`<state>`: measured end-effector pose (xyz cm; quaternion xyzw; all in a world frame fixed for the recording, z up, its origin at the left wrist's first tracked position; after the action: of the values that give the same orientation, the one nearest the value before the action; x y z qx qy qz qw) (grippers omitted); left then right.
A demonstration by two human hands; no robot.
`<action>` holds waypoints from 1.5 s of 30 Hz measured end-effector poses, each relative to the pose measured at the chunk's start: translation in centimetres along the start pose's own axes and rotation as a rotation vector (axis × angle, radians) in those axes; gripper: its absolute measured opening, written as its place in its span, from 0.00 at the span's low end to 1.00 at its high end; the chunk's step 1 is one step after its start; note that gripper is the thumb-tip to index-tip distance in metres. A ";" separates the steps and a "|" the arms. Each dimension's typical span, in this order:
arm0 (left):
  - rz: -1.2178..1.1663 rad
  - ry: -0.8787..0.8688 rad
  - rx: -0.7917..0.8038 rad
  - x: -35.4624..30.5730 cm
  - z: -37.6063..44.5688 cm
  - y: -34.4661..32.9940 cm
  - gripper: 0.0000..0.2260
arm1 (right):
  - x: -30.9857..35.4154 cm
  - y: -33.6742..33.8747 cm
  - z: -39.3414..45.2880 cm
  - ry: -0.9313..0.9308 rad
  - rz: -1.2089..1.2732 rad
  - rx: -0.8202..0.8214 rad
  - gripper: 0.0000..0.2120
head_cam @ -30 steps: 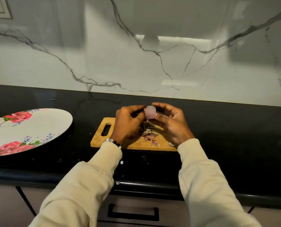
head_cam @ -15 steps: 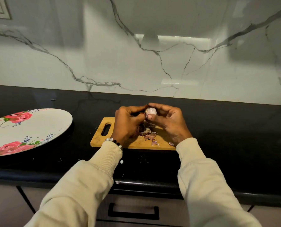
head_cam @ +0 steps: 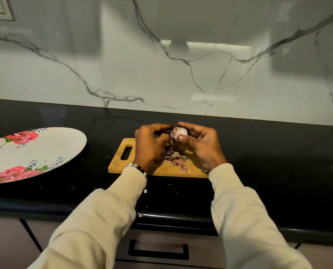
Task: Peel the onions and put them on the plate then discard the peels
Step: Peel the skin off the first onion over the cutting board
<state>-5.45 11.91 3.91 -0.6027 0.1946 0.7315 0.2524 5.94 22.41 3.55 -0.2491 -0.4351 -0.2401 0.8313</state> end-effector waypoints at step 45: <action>0.025 0.041 0.069 -0.1 -0.3 -0.5 0.06 | 0.3 0.1 0.2 0.056 0.035 -0.021 0.20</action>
<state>-4.93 12.13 3.92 -0.6062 0.2323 0.7148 0.2599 6.06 22.57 3.92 -0.2587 -0.4048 -0.2370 0.8444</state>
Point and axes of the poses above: each hand's wrist, its own z-axis towards the middle knuckle, its own y-axis out of the back of the hand, x = y × z, the point moved 8 cm from there along z, towards the middle knuckle, and after that the axes turned 13 degrees about y, right-handed, at the moved point
